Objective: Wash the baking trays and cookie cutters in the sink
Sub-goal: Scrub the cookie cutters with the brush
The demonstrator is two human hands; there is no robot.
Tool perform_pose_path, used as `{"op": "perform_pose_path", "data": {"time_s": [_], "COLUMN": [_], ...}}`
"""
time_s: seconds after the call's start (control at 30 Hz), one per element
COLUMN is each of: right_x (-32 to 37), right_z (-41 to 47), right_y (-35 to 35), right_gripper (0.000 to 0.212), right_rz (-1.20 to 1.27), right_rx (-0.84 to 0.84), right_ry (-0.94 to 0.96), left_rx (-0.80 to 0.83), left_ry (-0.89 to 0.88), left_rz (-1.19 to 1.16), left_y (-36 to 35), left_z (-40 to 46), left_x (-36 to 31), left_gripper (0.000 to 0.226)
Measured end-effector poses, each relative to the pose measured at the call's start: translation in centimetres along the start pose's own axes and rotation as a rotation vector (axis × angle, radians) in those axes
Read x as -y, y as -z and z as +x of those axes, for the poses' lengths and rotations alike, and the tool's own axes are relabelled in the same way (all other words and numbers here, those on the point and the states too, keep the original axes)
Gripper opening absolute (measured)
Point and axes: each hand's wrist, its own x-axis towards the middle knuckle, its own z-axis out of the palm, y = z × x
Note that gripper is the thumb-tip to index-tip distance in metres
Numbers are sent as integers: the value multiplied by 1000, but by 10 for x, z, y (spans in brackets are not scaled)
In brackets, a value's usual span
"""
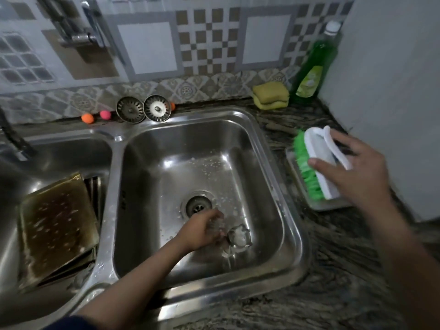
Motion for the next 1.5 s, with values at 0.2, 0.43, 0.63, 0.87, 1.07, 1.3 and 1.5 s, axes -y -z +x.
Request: {"op": "perform_pose_path", "data": {"time_s": [0.2, 0.43, 0.63, 0.87, 1.07, 1.3, 1.5], "right_x": [-43, -63, -24, 34, 15, -1, 5], "right_z": [37, 27, 19, -61, -92, -73, -100], "right_y": [9, -5, 1, -81, -151, -166, -168], "right_gripper": [68, 73, 69, 65, 58, 65, 68], "right_rz": [-243, -307, -144, 406, 500, 253, 581], "right_rx": [70, 146, 59, 407, 514, 448, 532], "right_ry": [-165, -175, -131, -229, -275, -277, -234], "left_rx": [-250, -313, -295, -267, -257, -228, -225], "left_ry": [135, 212, 245, 333, 408, 515, 395], "left_rz": [-616, -917, -1046, -1381, -1621, -1495, -1601], "left_y": [11, 15, 19, 15, 21, 16, 17], "left_z": [-3, -15, -27, -31, -48, -66, -62], "left_x": [-38, -53, -59, -64, -52, -41, -49], "left_gripper": [23, 16, 21, 21, 27, 33, 37]}}
